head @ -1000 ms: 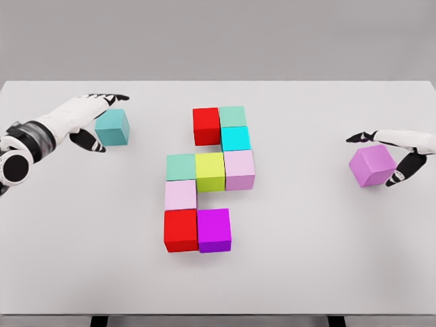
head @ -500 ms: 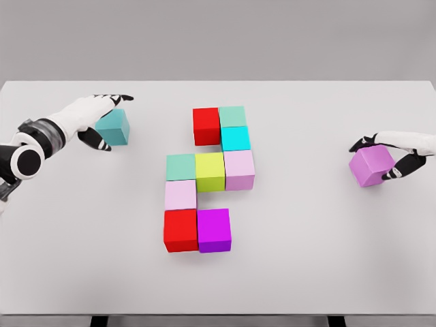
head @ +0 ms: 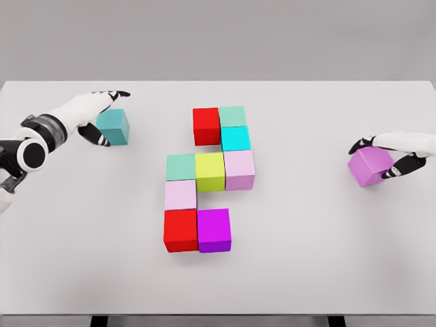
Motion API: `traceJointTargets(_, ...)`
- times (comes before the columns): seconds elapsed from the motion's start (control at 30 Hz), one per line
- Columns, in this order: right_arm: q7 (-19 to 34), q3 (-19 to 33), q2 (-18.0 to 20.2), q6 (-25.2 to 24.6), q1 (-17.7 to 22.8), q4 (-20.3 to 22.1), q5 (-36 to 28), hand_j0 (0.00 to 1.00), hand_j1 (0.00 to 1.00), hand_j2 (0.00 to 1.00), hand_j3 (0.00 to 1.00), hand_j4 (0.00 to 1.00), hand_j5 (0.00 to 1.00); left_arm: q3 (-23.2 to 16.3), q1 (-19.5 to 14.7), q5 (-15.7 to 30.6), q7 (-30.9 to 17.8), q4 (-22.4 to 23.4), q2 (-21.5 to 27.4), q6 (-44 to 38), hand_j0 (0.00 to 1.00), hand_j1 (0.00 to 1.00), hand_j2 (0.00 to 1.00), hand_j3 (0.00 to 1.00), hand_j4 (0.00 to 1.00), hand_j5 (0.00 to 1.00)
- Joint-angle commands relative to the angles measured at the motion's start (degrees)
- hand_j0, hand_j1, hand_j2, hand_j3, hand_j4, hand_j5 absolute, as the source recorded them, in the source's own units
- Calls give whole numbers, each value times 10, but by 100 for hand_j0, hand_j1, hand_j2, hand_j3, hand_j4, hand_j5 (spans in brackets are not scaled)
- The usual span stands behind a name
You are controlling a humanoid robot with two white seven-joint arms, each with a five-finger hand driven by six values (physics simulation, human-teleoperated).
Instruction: Assemble the squares on the desktop into the number 2
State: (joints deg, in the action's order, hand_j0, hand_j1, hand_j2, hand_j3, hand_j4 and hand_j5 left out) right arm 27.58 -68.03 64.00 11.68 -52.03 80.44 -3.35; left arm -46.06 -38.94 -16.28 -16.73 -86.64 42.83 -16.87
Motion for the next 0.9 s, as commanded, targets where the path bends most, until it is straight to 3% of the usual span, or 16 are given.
traceJointTargets(0.0,-1,1,0,23,0,3,6,69,69,69,69,69,69,0,-1,-2,0,6,-3,1,100,100,100,100,100,100)
traceJointTargets(0.17,-1,4,8,29,-4,33,6,69,69,69,69,69,69,-1,-5,-2,0,25,-16,1,100,100,100,100,100,100)
traceJointTargets(0.3,0,5,8,77,-8,34,6,67,67,67,67,67,67,-1,-5,-4,0,39,-26,1,100,100,100,100,100,100)
traceJointTargets(0.5,6,6,6,193,-11,35,6,67,67,67,67,67,67,-13,-12,-4,0,56,-27,1,100,100,100,100,100,100)
traceJointTargets(0.53,7,6,3,233,-11,37,6,67,67,67,67,67,67,-14,-12,-4,0,56,-28,1,100,100,100,100,100,100)
traceJointTargets(0.87,19,6,1,233,-21,105,6,67,67,67,67,67,67,-14,-11,-3,0,55,-27,1,98,98,98,98,98,98)
